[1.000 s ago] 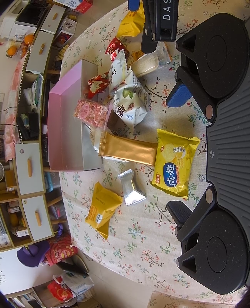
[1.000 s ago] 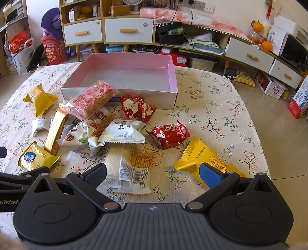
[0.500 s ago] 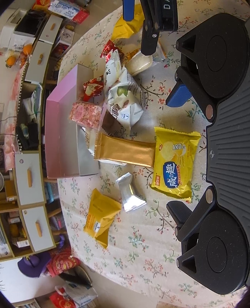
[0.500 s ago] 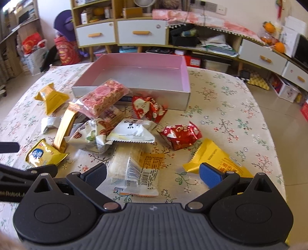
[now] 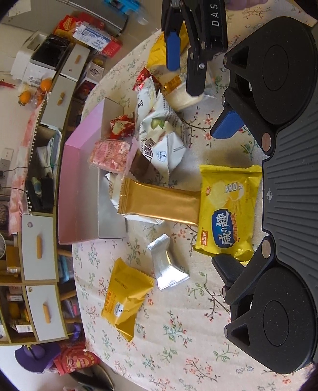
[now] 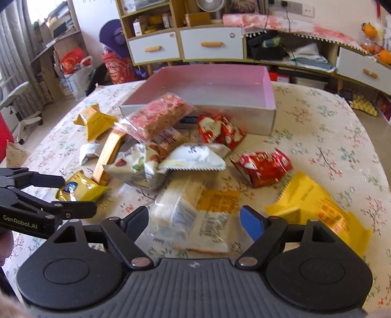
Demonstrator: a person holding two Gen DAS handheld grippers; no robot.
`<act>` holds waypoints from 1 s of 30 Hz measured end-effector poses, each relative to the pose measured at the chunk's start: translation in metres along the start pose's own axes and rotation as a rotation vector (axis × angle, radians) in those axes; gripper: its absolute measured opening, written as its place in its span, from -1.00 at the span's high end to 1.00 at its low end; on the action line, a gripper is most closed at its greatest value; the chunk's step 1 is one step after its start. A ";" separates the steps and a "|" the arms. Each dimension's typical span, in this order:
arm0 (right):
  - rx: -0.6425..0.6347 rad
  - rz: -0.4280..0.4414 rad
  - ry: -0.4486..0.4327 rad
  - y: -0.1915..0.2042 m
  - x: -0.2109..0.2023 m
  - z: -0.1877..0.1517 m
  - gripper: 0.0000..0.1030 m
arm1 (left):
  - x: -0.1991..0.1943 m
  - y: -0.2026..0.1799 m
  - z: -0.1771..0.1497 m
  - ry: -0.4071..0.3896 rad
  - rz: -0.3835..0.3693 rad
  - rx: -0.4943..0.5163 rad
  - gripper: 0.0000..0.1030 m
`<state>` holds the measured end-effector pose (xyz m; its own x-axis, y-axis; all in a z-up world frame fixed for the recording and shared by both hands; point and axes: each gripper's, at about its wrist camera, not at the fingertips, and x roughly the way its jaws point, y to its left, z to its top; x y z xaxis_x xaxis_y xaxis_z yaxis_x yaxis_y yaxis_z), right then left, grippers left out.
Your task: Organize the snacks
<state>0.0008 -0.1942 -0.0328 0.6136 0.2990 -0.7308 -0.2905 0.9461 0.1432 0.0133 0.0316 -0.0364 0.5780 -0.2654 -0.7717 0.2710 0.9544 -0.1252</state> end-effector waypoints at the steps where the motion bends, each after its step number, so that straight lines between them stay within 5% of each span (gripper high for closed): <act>1: -0.003 0.012 -0.006 0.002 0.000 0.001 -0.52 | 0.001 0.000 0.001 0.000 -0.001 0.008 -0.94; 7: -0.010 0.058 0.019 0.010 0.011 0.003 -0.33 | 0.009 0.001 0.001 0.032 0.017 0.053 -0.98; 18: -0.101 -0.030 -0.004 0.017 0.014 -0.001 -0.03 | 0.015 0.007 -0.003 0.037 0.136 0.087 -0.93; 24: -0.227 -0.141 -0.002 0.032 0.018 -0.006 0.15 | 0.008 0.010 -0.002 0.004 0.185 0.082 -0.58; 30: -0.220 -0.187 0.015 0.028 0.018 -0.002 0.39 | 0.007 0.012 -0.001 -0.004 0.214 0.095 -0.35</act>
<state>0.0022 -0.1623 -0.0425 0.6613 0.1190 -0.7406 -0.3268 0.9344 -0.1417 0.0201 0.0417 -0.0437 0.6331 -0.0592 -0.7718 0.2133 0.9718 0.1004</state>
